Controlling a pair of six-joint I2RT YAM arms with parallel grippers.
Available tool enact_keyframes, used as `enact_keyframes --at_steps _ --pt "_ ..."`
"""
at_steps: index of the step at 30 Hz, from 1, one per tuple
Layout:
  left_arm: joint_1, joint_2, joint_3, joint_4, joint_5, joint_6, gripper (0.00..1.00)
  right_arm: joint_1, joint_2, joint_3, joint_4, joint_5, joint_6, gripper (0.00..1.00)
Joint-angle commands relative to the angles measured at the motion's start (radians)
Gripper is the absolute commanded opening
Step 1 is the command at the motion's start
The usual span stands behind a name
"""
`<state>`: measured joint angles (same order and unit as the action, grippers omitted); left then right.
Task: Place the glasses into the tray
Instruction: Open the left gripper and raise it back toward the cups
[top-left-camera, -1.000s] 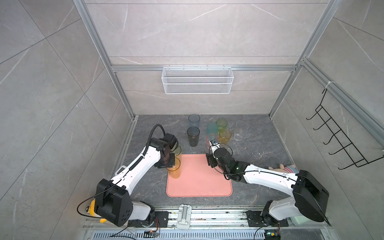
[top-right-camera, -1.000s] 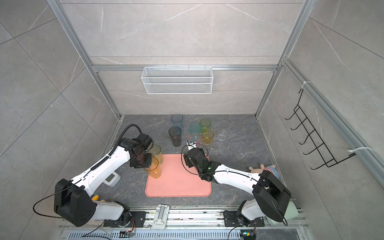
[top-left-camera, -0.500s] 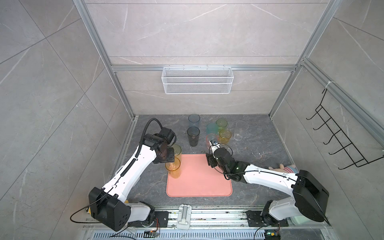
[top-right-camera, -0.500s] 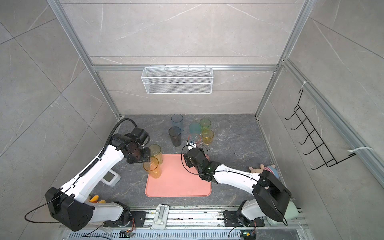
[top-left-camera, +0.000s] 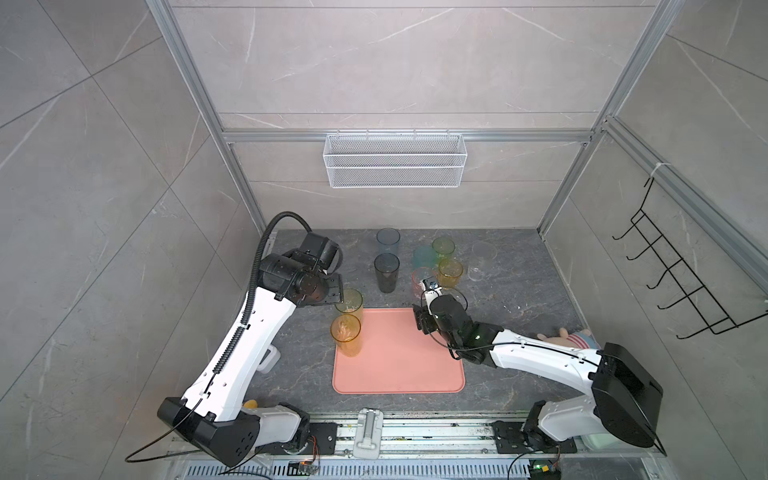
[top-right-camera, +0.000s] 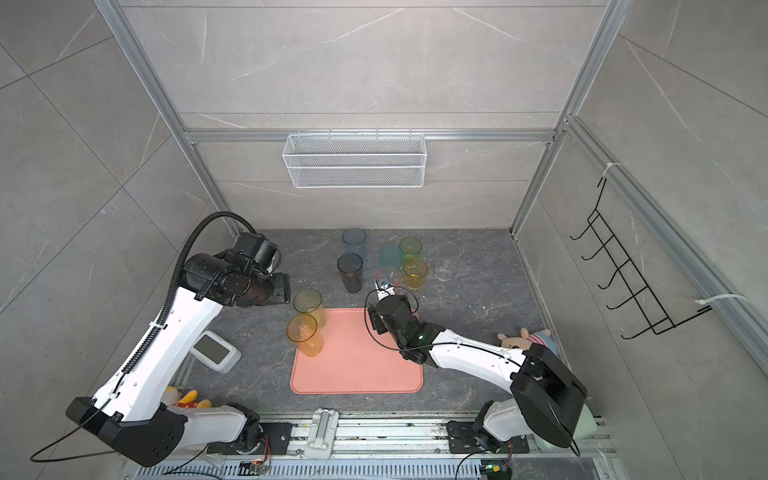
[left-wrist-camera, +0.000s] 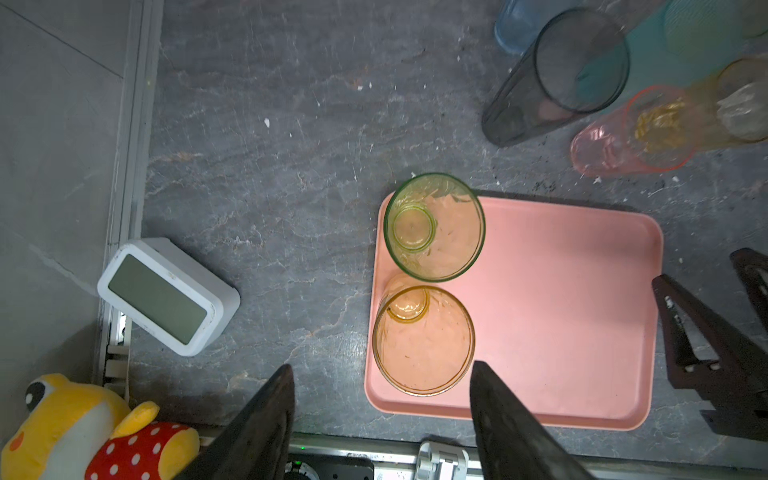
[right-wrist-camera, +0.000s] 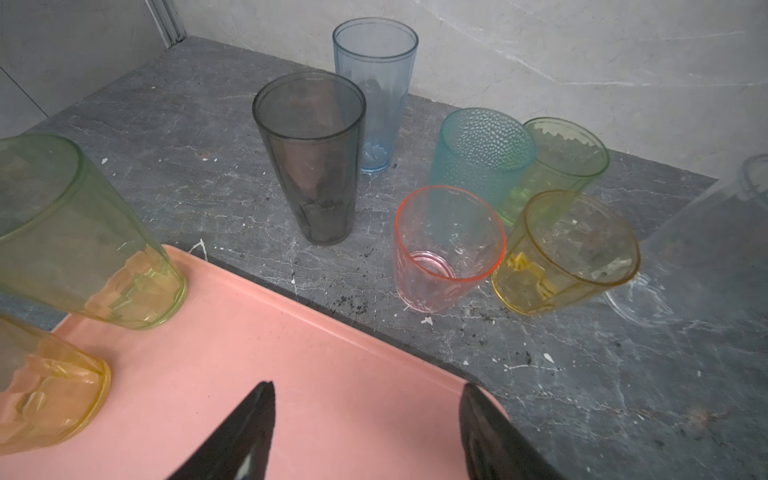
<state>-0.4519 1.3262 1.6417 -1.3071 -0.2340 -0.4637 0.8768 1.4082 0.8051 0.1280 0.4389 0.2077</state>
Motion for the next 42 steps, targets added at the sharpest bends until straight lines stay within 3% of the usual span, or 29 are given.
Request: enact_keyframes --at_steps 1,16,28,42 --pt "0.000 0.040 0.075 0.028 -0.015 0.039 0.68 0.006 -0.039 -0.020 0.021 0.039 -0.014 0.72" --pt "-0.001 0.330 0.346 0.167 0.085 0.044 0.67 0.006 -0.122 -0.063 0.035 0.135 -0.020 0.73" --pt "-0.009 0.532 0.511 0.177 0.107 0.039 0.67 0.006 -0.150 -0.081 0.044 0.164 -0.018 0.74" --pt "-0.010 0.706 0.593 0.210 0.137 0.021 0.68 0.005 -0.155 -0.086 0.048 0.170 -0.017 0.74"
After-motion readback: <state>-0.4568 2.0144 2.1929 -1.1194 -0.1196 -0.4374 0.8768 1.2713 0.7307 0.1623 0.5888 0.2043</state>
